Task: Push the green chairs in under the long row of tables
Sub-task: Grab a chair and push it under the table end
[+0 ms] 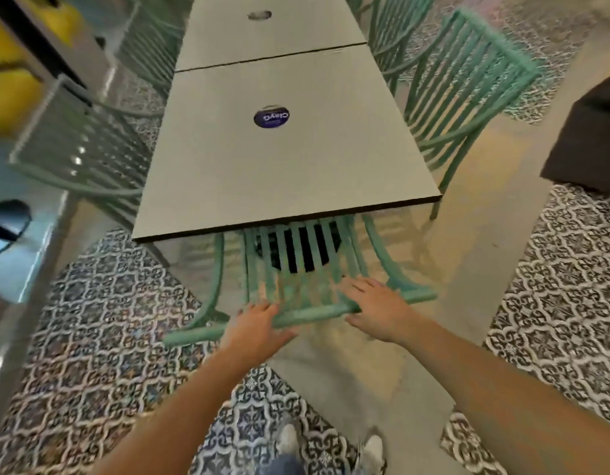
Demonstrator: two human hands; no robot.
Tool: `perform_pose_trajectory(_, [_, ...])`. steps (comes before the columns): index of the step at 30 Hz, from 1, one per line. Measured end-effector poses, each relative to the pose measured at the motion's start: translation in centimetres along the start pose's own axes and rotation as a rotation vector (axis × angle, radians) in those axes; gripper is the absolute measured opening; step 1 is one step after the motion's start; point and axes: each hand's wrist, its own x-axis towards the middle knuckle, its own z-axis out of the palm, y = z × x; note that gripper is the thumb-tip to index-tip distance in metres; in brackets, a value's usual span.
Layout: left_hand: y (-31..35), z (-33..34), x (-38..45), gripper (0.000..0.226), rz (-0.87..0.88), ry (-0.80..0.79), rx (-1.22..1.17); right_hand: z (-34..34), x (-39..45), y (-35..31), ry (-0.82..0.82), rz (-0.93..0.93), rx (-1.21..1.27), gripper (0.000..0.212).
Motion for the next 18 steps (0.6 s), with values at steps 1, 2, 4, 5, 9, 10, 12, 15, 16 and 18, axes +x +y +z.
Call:
perform_pose_trajectory(1, [-0.4,0.6,-0.3,0.067,-0.026,-0.001,-0.022,0.3,0.2,0.5,-0.021,0.002,0.000,0.064])
perform_pose_trajectory(2, [-0.9,1.2,-0.7,0.067,-0.056,-0.006,-0.038,0.7,0.4,0.6,-0.036,-0.006,-0.016,0.063])
perform_pose_trajectory(4, [-2.0,1.9,-0.7,0.062,-0.093,0.011,-0.039,1.2,1.1,0.8,-0.026,-0.033,-0.081,0.058])
perform_pose_trajectory(5, [-2.6,2.2,-0.6,0.059,-0.103,0.032,-0.029,1.6,1.4,0.9,-0.004,-0.047,-0.120,0.054])
perform_pose_trajectory(9, [-3.0,3.1,-0.4,0.050,-0.110,0.058,0.015,2.1,1.3,1.0,0.034,-0.054,-0.153,0.044])
perform_pose_trajectory(10, [-2.8,3.2,-0.4,0.048,-0.110,0.051,0.016,2.0,1.2,0.9,0.043,-0.063,-0.155,0.043])
perform_pose_trajectory(12, [-2.8,3.3,-0.6,0.046,-0.106,0.028,0.011,1.8,0.9,0.8,0.037,-0.080,-0.146,0.041])
perform_pose_trajectory(15, [-2.6,3.6,-1.5,0.045,-0.074,-0.001,0.001,1.9,0.1,0.6,-0.032,-0.067,-0.158,0.036])
perform_pose_trajectory(16, [-2.4,3.8,-2.0,0.045,-0.072,-0.005,-0.006,2.1,-0.2,0.6,-0.046,-0.061,-0.159,0.036])
perform_pose_trajectory(18, [-1.9,4.3,-3.0,0.046,-0.071,-0.008,-0.003,2.6,-1.2,0.6,-0.059,-0.048,-0.147,0.037])
